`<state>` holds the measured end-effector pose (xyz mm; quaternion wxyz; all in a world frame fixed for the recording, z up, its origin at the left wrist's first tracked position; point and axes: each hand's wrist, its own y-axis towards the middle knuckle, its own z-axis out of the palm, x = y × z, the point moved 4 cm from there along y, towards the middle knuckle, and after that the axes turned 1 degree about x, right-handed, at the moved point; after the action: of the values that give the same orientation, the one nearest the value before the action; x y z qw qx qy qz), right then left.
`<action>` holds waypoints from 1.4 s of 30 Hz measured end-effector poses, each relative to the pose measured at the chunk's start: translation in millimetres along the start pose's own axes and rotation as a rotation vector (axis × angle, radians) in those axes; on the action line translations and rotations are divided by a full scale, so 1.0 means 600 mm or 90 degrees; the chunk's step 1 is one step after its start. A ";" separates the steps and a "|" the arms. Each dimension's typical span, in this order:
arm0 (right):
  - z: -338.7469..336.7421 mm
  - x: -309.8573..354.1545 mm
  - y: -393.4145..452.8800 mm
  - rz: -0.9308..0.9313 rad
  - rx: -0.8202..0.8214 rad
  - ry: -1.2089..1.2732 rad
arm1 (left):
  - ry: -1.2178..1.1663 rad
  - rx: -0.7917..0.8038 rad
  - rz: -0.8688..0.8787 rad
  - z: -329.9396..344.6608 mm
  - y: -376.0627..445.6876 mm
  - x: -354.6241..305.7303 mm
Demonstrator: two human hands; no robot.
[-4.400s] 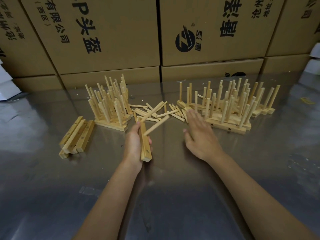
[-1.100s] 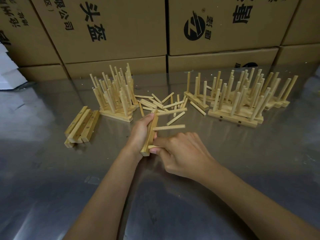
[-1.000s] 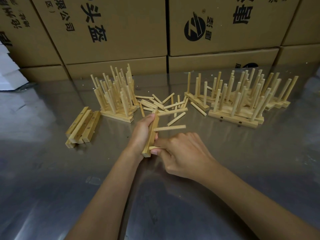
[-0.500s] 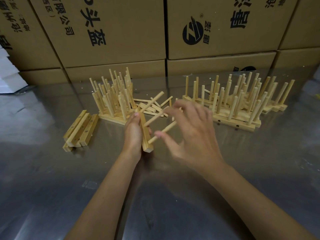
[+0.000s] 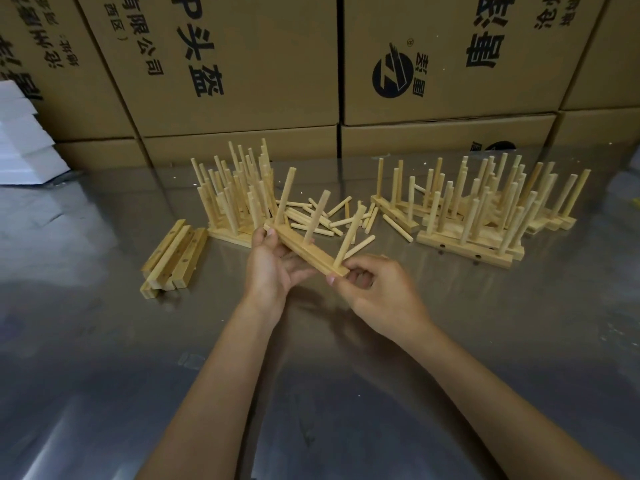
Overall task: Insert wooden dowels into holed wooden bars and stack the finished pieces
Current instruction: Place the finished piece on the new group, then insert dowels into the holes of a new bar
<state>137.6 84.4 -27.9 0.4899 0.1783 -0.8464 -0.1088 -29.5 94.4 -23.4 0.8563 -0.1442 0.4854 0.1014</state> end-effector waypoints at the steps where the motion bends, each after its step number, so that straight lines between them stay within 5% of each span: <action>1: -0.003 0.000 -0.001 0.005 -0.005 -0.004 | 0.025 -0.024 0.016 -0.006 -0.002 -0.009; 6: 0.026 0.004 -0.009 -0.016 0.061 -0.131 | 0.321 -0.342 0.197 -0.083 0.002 -0.066; 9: 0.060 0.014 0.003 -0.007 0.090 -0.204 | 0.512 -0.424 0.290 -0.105 -0.001 -0.091; 23: 0.200 0.051 0.139 0.183 0.006 -0.198 | 1.007 -0.430 0.171 -0.126 0.021 -0.083; 32: 0.221 0.053 0.166 0.180 -0.035 -0.209 | 0.878 -0.372 0.045 -0.134 0.019 -0.084; 37: 0.215 0.038 0.170 0.172 0.083 -0.147 | 0.810 -0.324 -0.006 -0.137 0.034 -0.084; 42: 0.169 0.034 0.140 0.215 0.173 0.131 | 0.372 -0.105 -0.123 -0.113 0.032 -0.066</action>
<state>23.9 153.6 -31.9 0.5563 0.1082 -0.8168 0.1081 -110.0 87.7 -25.5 0.6718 -0.2819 0.6849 0.0128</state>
